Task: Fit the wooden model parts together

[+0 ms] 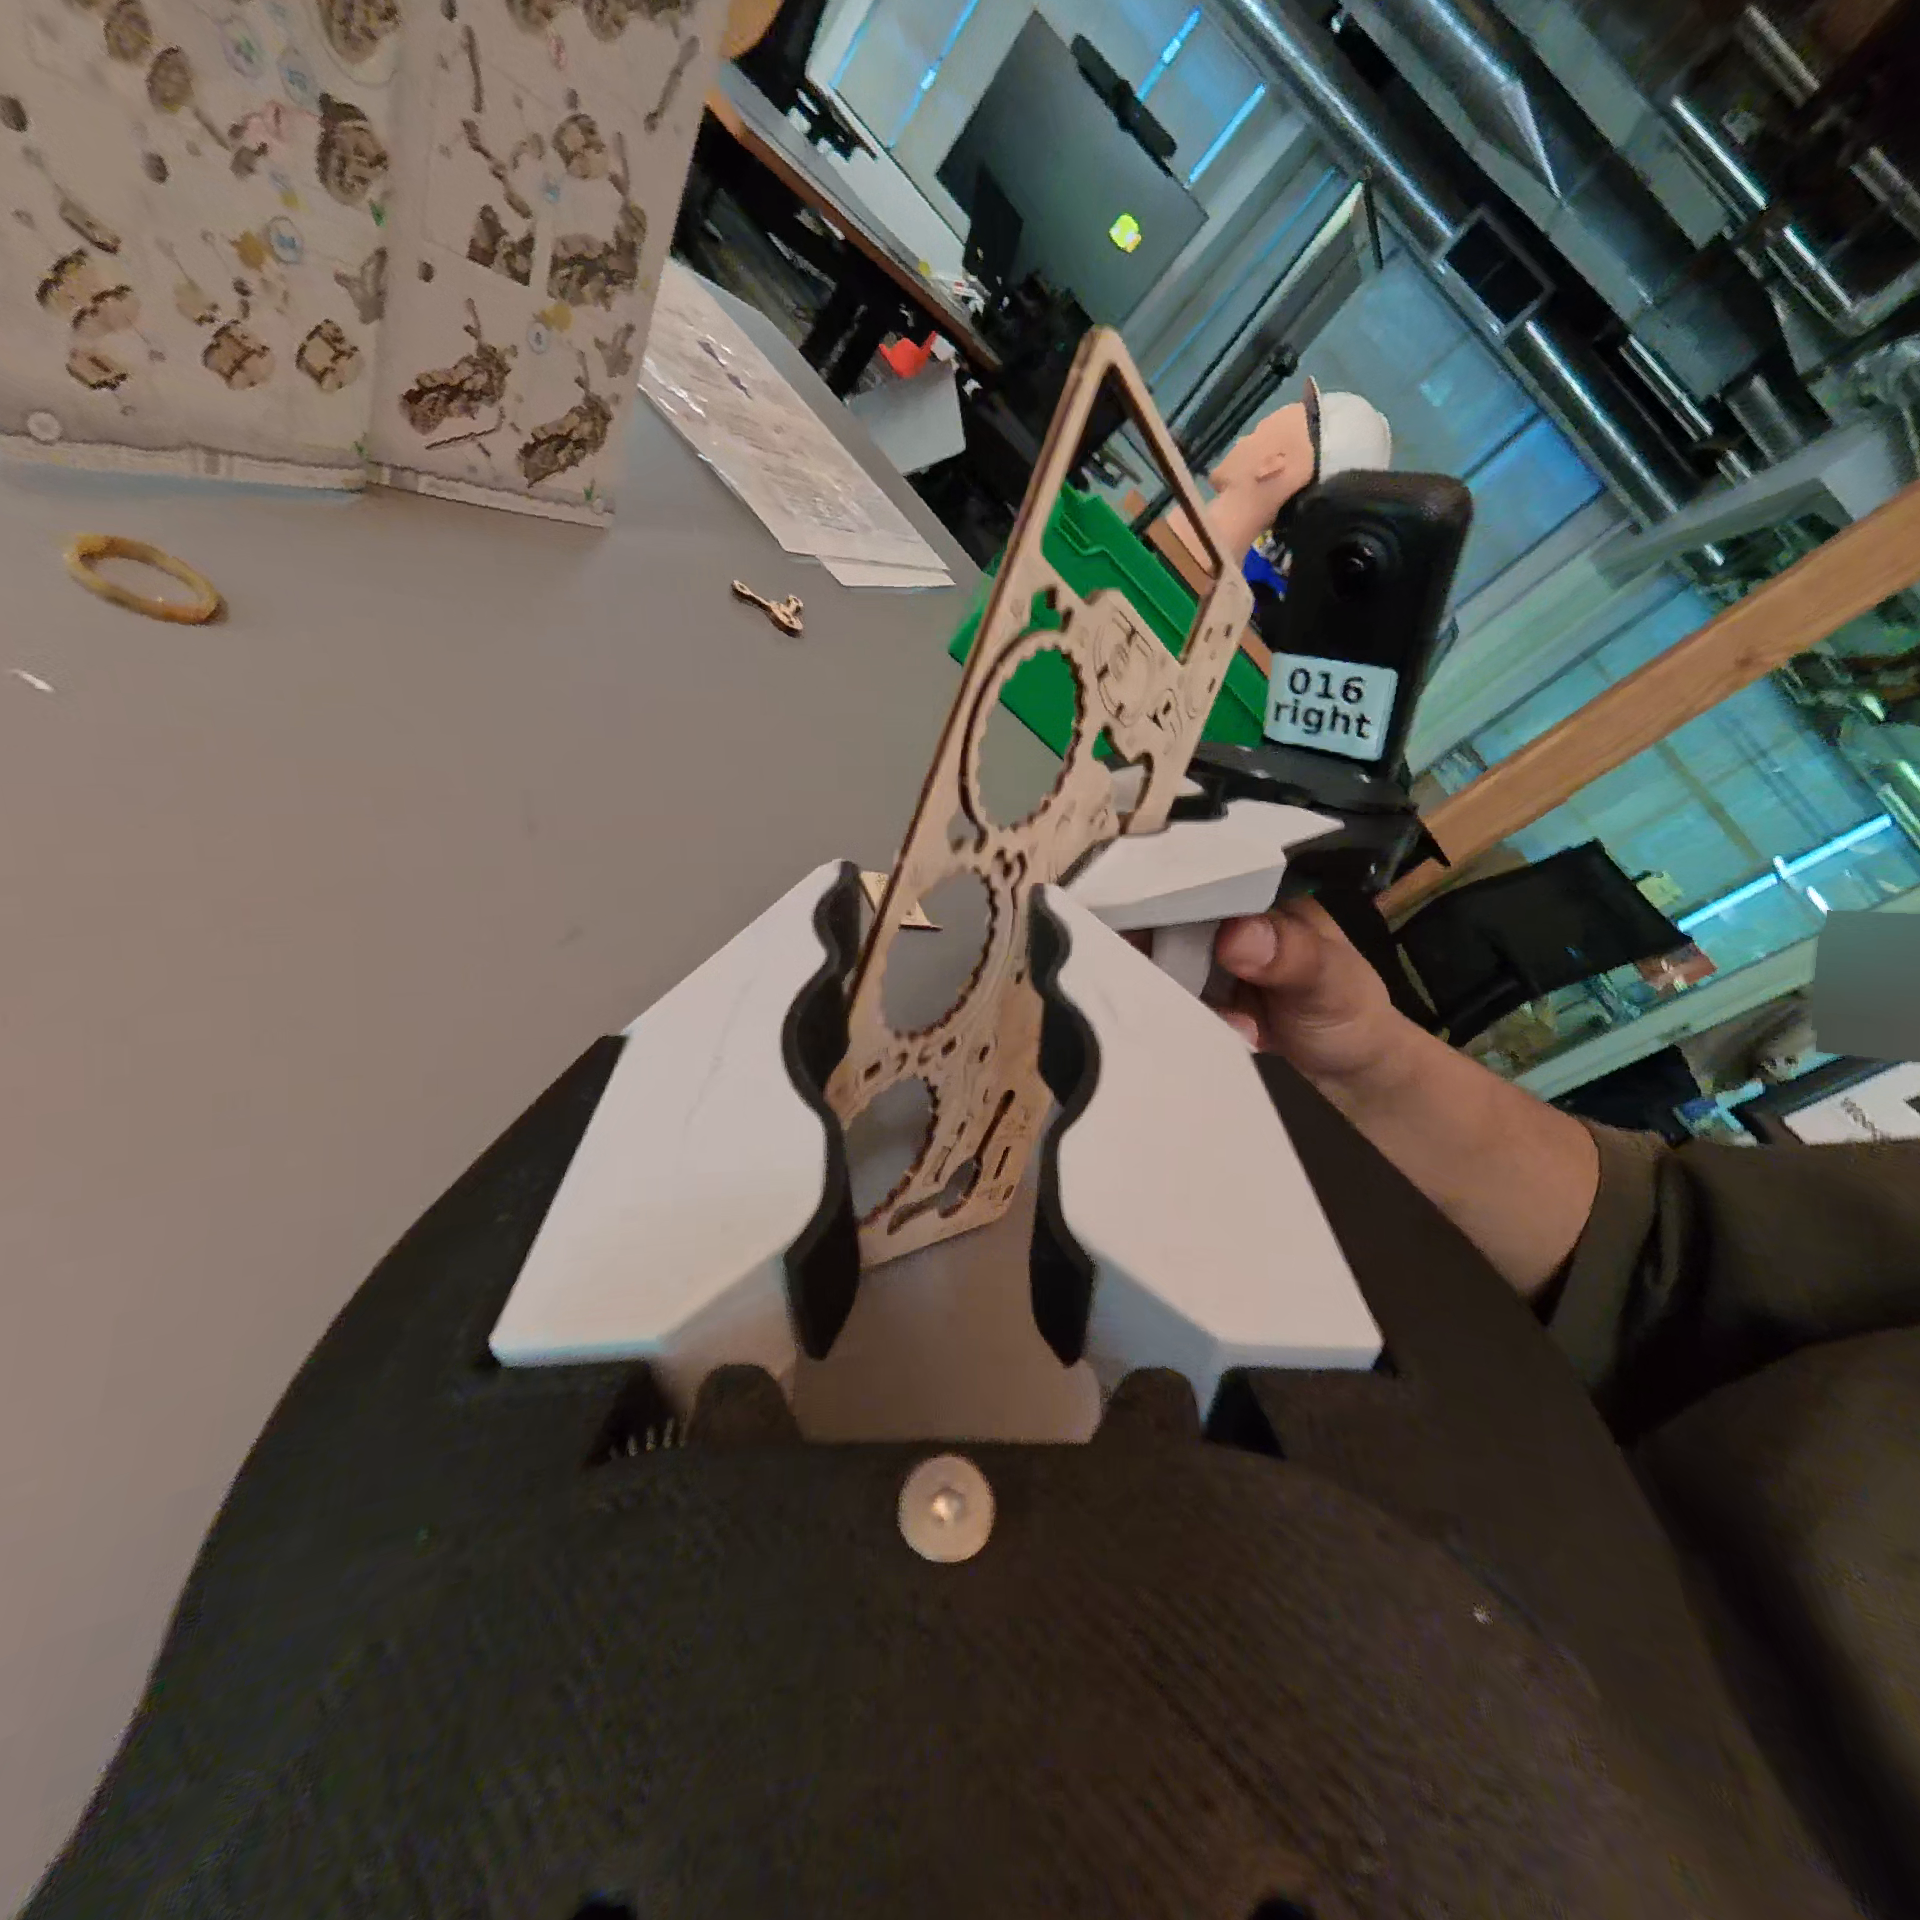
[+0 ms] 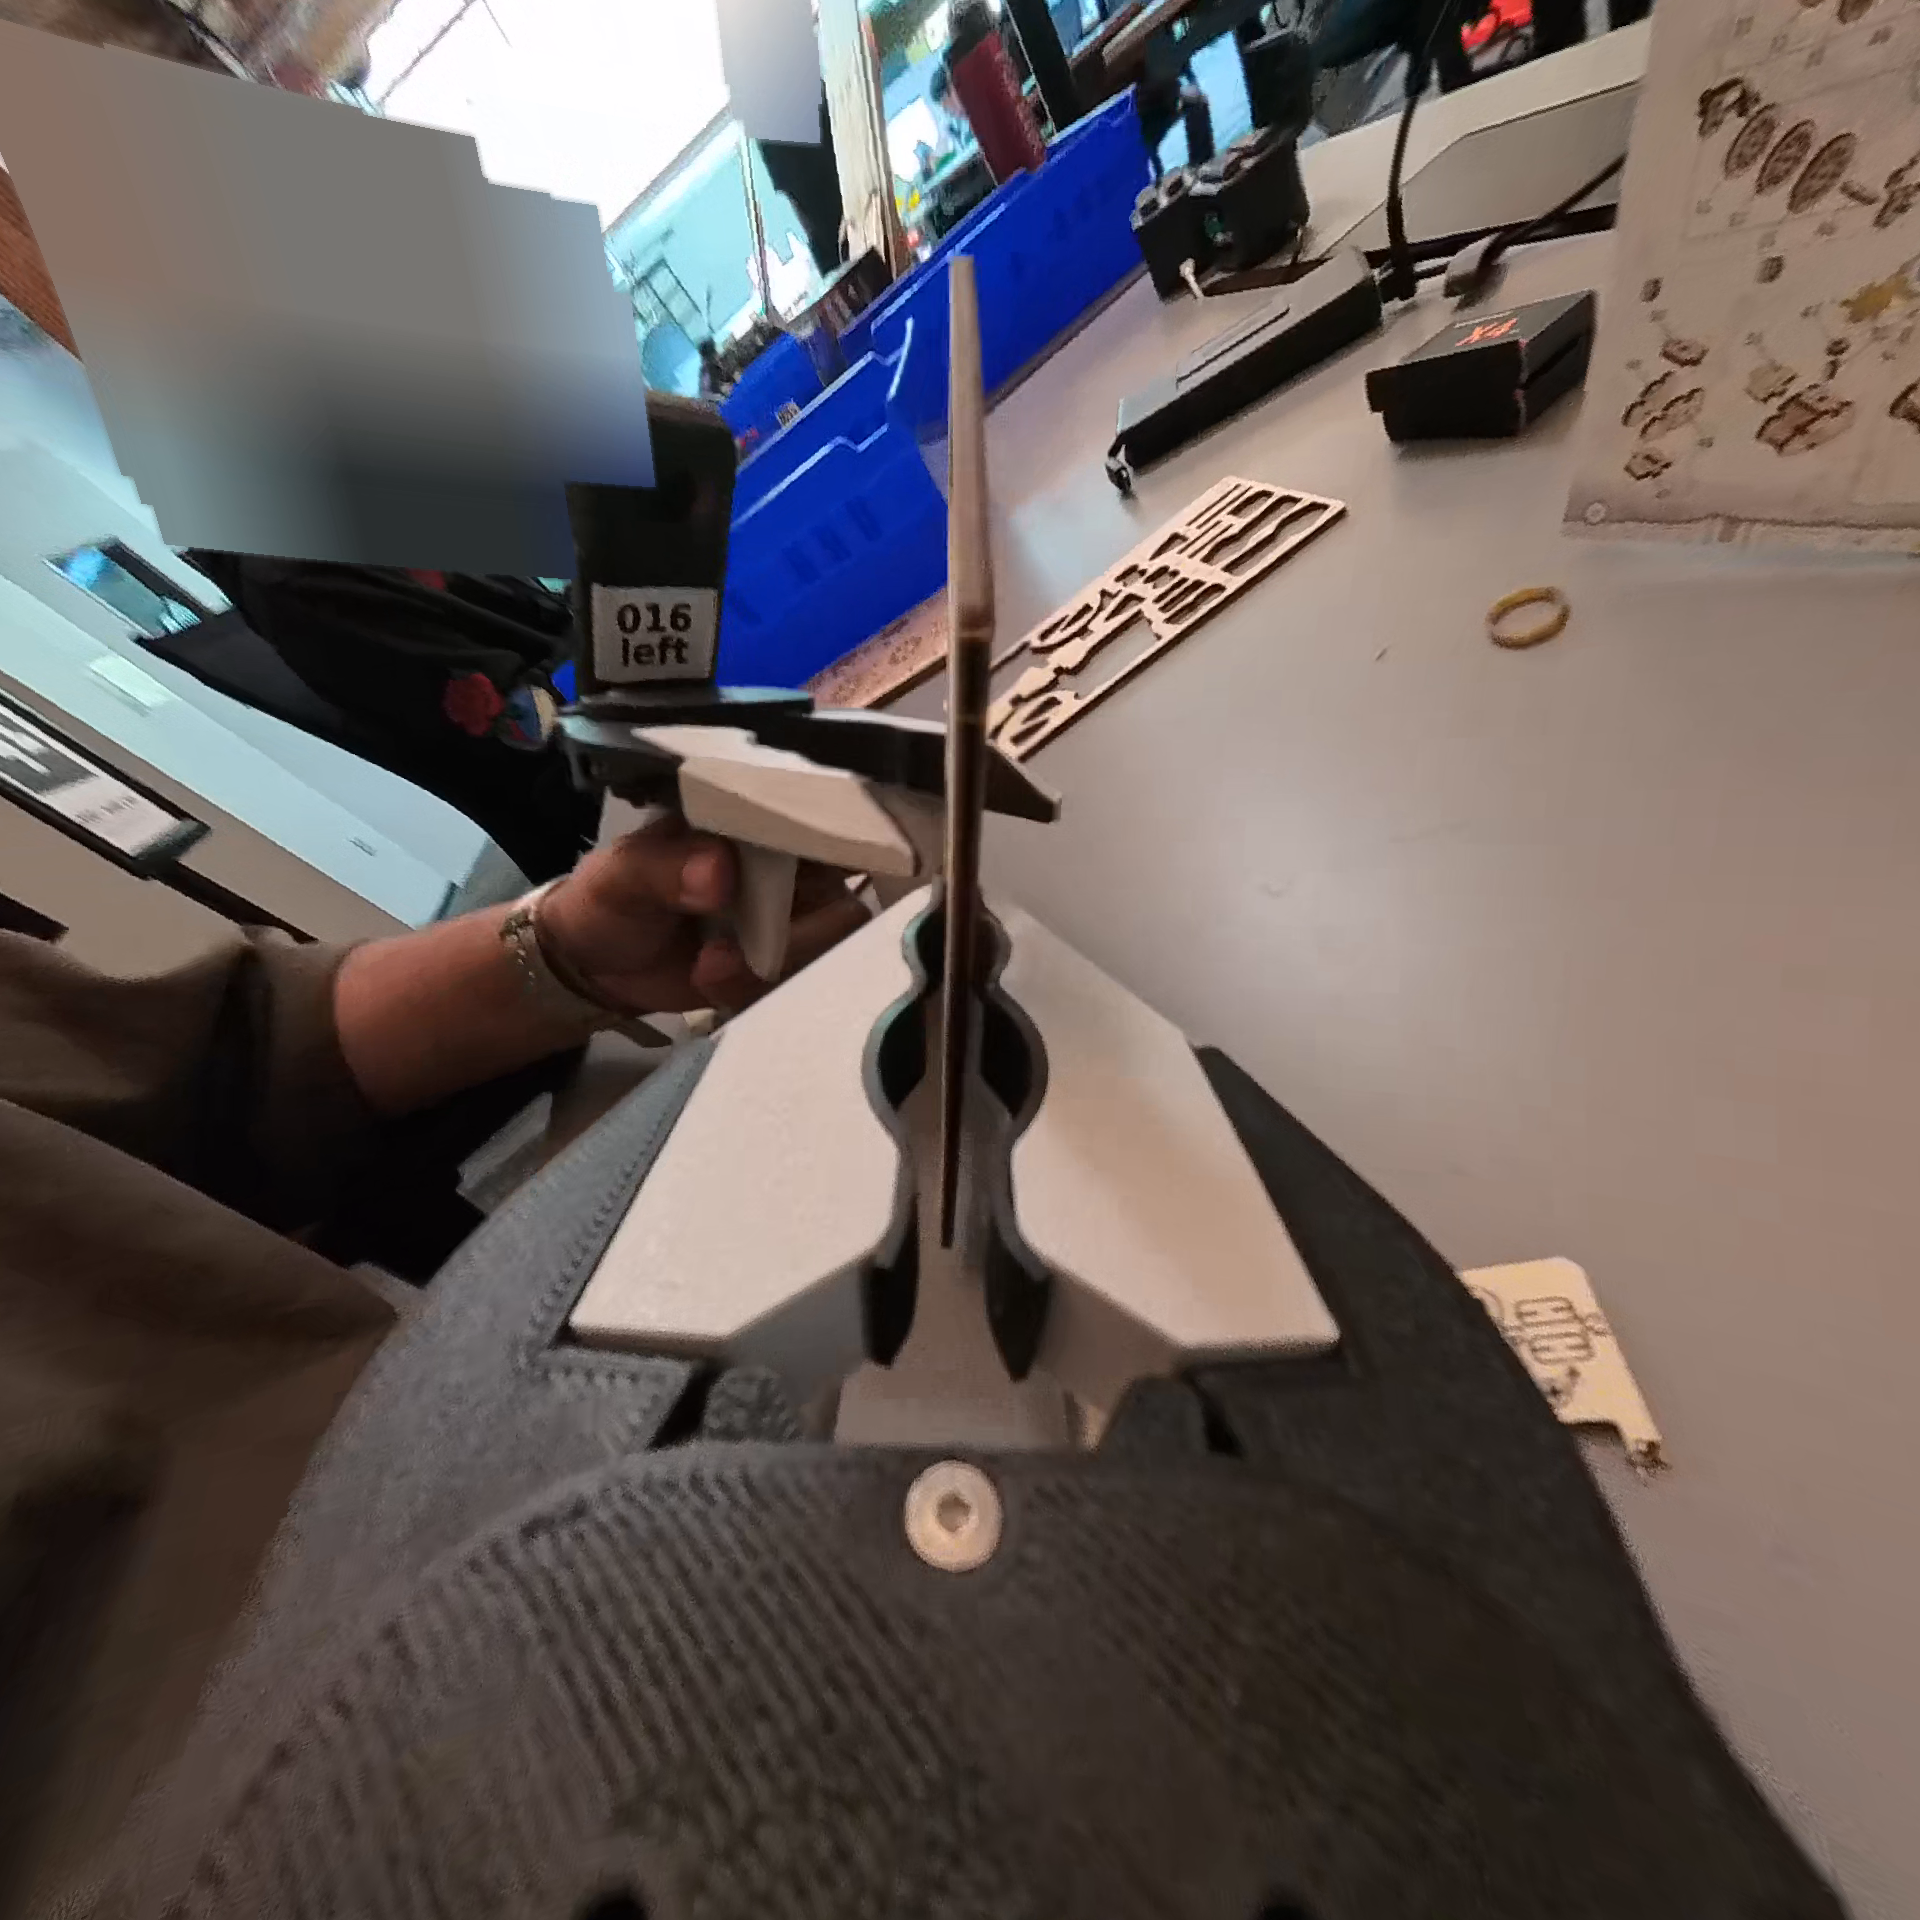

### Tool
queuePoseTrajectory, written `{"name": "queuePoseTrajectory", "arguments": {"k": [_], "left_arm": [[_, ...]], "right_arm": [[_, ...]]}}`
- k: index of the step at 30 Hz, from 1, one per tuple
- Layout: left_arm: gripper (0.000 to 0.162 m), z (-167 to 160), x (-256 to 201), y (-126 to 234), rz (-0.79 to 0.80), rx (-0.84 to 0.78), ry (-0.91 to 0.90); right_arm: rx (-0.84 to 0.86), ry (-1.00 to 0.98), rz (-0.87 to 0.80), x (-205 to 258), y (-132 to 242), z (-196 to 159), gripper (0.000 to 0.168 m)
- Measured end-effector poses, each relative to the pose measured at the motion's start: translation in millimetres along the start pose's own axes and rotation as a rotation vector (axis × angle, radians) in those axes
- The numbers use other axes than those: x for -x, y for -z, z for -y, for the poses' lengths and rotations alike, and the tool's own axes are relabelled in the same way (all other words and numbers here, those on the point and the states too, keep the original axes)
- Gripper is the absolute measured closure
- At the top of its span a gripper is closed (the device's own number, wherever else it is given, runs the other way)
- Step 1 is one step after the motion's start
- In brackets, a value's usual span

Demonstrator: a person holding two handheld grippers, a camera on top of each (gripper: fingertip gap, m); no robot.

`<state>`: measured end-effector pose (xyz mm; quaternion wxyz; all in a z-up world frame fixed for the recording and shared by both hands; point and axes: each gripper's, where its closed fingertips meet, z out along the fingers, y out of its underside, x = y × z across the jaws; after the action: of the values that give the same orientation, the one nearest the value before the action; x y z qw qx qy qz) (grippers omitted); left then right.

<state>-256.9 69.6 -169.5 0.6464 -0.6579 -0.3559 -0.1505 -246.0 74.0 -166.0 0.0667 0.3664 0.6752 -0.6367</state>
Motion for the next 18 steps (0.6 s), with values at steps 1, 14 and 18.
{"name": "queuePoseTrajectory", "arguments": {"k": [1,14,18], "left_arm": [[0.127,-1,-1,0,-0.004,0.013,-0.015],[0.137,-12,8,3,0.076,0.132,-0.261],[0.139,-16,11,4,0.11,0.169,-0.335]], "right_arm": [[-0.013,-0.015,0.005,-1,2,2,0.167],[-0.022,-0.075,0.024,-9,8,3,0.167],[-0.023,-0.082,0.025,-11,9,3,0.167]]}}
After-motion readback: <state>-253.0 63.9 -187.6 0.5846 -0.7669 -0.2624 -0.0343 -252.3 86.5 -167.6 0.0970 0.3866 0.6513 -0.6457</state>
